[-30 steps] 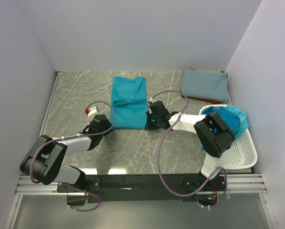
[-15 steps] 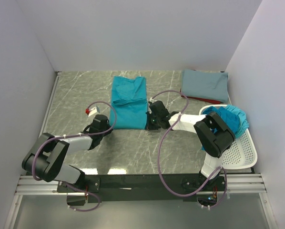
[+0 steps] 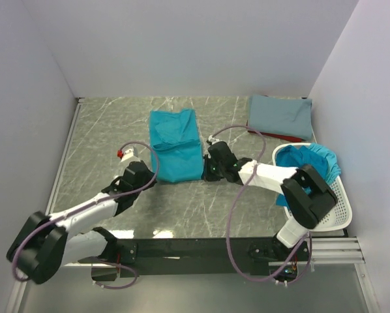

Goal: Fold and stack the t-shirts
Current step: Fold the tshirt

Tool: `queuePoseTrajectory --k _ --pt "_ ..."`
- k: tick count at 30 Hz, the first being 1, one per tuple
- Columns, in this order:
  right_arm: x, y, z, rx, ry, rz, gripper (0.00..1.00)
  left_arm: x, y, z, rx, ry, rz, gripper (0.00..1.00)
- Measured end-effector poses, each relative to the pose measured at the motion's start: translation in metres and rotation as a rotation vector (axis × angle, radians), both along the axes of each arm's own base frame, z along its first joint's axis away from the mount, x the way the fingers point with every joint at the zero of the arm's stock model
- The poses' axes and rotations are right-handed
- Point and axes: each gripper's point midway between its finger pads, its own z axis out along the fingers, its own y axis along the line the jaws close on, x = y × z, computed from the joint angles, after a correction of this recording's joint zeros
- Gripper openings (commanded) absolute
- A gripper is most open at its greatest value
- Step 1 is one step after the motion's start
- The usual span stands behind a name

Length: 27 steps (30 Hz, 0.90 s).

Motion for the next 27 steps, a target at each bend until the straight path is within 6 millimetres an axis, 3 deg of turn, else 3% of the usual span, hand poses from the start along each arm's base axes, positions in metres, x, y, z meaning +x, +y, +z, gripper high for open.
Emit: queuePoseTrajectory --k 6,15,22,27 --pt "-0.035 0.0 0.031 0.033 -0.068 0.012 0.0 -0.025 -0.014 0.027 -0.059 -0.043 -0.04 0.0" --pt "-0.087 -0.025 0.07 0.074 -0.143 -0.019 0.0 -0.082 -0.041 0.047 -0.1 -0.046 -0.136 0.01" --pt "-0.109 -0.055 0.114 0.163 -0.222 -0.075 0.0 -0.12 -0.073 0.077 -0.099 -0.052 -0.201 0.0" --pt "-0.118 -0.079 0.124 0.161 -0.245 -0.118 0.0 -0.142 -0.102 0.097 -0.07 -0.065 -0.223 0.0"
